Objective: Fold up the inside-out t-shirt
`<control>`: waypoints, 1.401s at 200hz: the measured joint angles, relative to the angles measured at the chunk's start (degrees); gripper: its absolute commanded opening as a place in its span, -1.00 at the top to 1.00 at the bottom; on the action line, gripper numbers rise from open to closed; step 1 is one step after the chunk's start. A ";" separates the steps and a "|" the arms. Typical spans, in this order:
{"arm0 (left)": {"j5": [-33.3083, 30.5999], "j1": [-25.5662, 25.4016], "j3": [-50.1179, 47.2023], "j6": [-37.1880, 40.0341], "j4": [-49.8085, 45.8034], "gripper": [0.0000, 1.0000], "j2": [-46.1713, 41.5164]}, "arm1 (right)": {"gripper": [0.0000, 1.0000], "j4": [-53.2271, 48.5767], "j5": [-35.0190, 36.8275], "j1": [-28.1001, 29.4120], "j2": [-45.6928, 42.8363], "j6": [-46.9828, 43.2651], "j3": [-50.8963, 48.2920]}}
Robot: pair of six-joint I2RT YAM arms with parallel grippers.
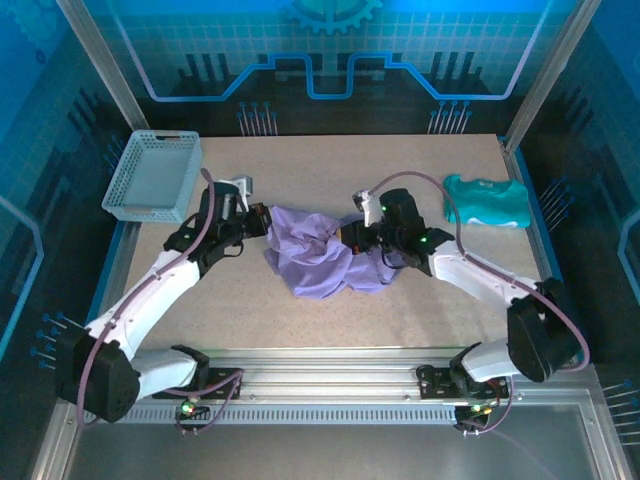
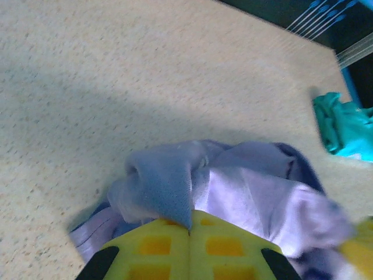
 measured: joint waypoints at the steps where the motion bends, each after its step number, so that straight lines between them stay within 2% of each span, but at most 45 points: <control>1: -0.02 -0.02 -0.07 0.02 0.00 1.00 0.09 | 1.00 0.26 -0.26 0.00 -0.24 0.00 -0.09; 8: -0.44 -0.20 -0.74 0.09 -0.13 0.96 0.90 | 1.00 1.40 -1.33 0.00 -1.07 -0.26 -0.46; 27: -2.14 -1.36 -2.54 1.01 -1.16 0.32 2.27 | 1.00 2.51 -3.63 0.00 -1.68 -1.14 -1.29; 42: -4.31 -3.67 -3.72 2.93 -1.79 0.07 1.92 | 1.00 2.40 -5.22 -0.02 -1.33 -2.21 -1.42; 70: -6.32 -10.69 -5.31 6.88 -0.07 -0.19 -1.79 | 1.00 1.99 -7.39 -0.66 -0.72 -4.02 -1.18; 90: -5.42 -15.45 -5.18 10.16 2.71 -0.24 -2.97 | 1.00 1.57 -8.20 -1.46 -0.52 -4.74 -0.83; 119: -3.78 -18.97 -2.49 14.01 3.63 -0.17 1.86 | 1.00 1.51 -8.50 -1.95 -0.52 -5.20 -0.70; 135: -3.50 -19.54 -0.96 15.47 3.72 0.00 5.31 | 1.00 1.20 -8.52 -1.97 -0.55 -5.38 -0.70; 163: -4.20 -19.61 0.96 17.49 3.91 0.42 9.57 | 1.00 1.11 -8.52 -2.05 -0.72 -5.42 -0.70; 188: -4.63 -19.61 2.45 18.25 4.83 1.00 11.98 | 1.00 0.26 -8.46 -2.32 -1.66 -6.36 -0.72; 219: -2.49 -19.02 3.45 18.56 5.42 1.00 11.54 | 1.00 -4.11 -7.21 -3.74 -5.42 -10.21 -0.74; 261: 11.85 -12.02 -0.35 9.88 12.31 1.00 -0.68 | 0.94 -5.86 -6.78 -6.69 -14.19 -14.56 -4.17; 280: 18.18 -11.17 -0.39 7.04 14.95 1.00 -3.48 | 0.94 -4.15 -7.48 -6.03 -15.45 -14.82 -5.73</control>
